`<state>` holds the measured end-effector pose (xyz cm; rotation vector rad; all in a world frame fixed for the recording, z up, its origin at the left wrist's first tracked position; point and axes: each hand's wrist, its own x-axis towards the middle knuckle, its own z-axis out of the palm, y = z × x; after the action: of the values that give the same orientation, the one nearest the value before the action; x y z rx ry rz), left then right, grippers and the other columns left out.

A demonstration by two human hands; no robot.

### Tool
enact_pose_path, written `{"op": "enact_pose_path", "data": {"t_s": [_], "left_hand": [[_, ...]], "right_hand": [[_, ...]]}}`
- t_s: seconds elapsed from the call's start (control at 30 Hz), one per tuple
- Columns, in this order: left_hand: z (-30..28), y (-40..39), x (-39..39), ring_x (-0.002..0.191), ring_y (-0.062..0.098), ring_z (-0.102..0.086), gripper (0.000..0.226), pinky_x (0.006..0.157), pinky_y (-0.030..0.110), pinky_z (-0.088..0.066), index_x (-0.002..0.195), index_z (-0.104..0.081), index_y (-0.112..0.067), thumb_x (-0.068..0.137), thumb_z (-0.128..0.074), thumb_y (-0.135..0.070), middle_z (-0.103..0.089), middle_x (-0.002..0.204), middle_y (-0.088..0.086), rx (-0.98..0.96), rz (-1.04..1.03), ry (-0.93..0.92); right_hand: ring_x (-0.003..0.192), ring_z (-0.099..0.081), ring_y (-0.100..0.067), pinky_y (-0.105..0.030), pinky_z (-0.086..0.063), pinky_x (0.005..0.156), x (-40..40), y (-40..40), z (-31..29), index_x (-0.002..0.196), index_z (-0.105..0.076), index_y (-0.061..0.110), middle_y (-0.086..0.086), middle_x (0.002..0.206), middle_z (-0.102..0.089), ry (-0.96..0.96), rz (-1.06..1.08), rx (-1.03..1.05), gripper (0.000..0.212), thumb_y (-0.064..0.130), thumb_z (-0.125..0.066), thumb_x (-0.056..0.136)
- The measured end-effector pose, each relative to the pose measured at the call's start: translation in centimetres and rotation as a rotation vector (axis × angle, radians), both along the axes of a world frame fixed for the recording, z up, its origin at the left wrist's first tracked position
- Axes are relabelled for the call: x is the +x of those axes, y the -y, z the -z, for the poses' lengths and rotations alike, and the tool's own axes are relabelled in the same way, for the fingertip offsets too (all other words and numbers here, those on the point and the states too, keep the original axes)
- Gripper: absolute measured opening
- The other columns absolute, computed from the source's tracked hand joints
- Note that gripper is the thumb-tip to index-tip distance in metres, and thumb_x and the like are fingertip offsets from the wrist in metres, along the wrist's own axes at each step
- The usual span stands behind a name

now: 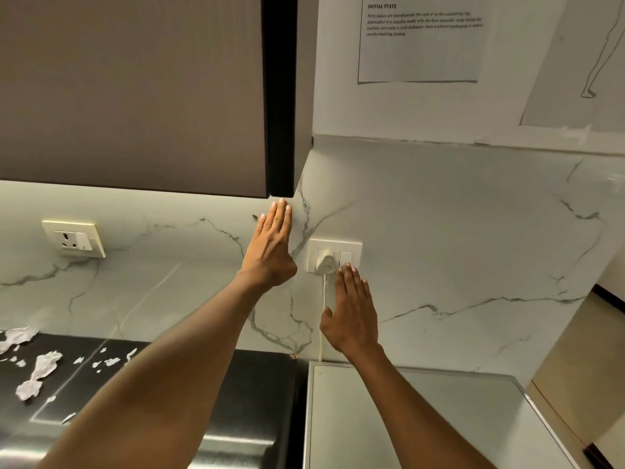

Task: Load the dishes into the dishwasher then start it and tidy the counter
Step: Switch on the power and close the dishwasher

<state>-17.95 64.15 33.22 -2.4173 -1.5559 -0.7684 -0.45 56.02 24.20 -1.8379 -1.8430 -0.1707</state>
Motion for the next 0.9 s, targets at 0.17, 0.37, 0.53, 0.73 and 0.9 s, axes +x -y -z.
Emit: {"op": "enact_pose_path", "data": {"t_s": [0.17,0.37,0.53,0.73,0.9], "left_hand": [[1.8,-1.5,0.3,0.149,0.023,0.028,0.117,0.125,0.043,-0.007,0.155,0.019,-0.011,0.074,-0.065,-0.017,0.032,0.16,0.006,-0.008,0.003,-0.013],[2.8,-2.2,0.3,0.147,0.029,0.03,0.128,0.124,0.045,-0.013,0.152,0.025,-0.006,0.066,-0.07,-0.013,0.036,0.158,0.011,0.017,-0.053,-0.095],[3.5,-2.7,0.7,0.146,0.033,0.031,0.125,0.124,0.046,-0.01,0.151,0.027,-0.003,0.069,-0.067,-0.016,0.037,0.156,0.016,0.027,-0.13,-0.165],[3.8,-3.0,1.1,0.146,0.036,0.031,0.122,0.124,0.047,-0.007,0.15,0.026,-0.001,0.07,-0.065,-0.02,0.038,0.155,0.019,0.037,-0.165,-0.191],[3.8,-2.8,1.1,0.145,0.035,0.033,0.124,0.124,0.047,-0.006,0.15,0.027,-0.002,0.071,-0.066,-0.021,0.039,0.155,0.019,0.026,-0.173,-0.202]], "right_hand": [[0.156,0.002,-0.022,-0.033,0.006,0.122,0.3,-0.7,1.2,0.162,-0.005,0.019,-0.003,0.17,0.001,0.001,0.018,-0.037,0.087,0.039,-0.057,0.095],[0.156,-0.005,-0.025,-0.035,0.003,0.122,0.2,-1.8,1.8,0.161,-0.013,0.014,-0.008,0.169,-0.006,0.042,0.035,-0.031,0.09,0.033,-0.062,0.087],[0.154,-0.017,-0.028,-0.038,-0.006,0.122,-0.2,-2.3,2.1,0.159,-0.026,0.011,-0.011,0.166,-0.019,0.031,0.055,-0.023,0.089,0.029,-0.063,0.08],[0.155,-0.011,-0.025,-0.036,-0.005,0.123,0.6,-2.5,3.0,0.161,-0.013,0.012,-0.008,0.168,-0.01,0.001,0.028,-0.03,0.097,0.026,-0.066,0.082],[0.156,0.002,-0.019,-0.027,0.005,0.123,0.6,-2.6,3.5,0.159,0.015,0.016,-0.003,0.169,0.012,-0.096,0.004,-0.081,0.108,0.031,-0.066,0.089]]}}
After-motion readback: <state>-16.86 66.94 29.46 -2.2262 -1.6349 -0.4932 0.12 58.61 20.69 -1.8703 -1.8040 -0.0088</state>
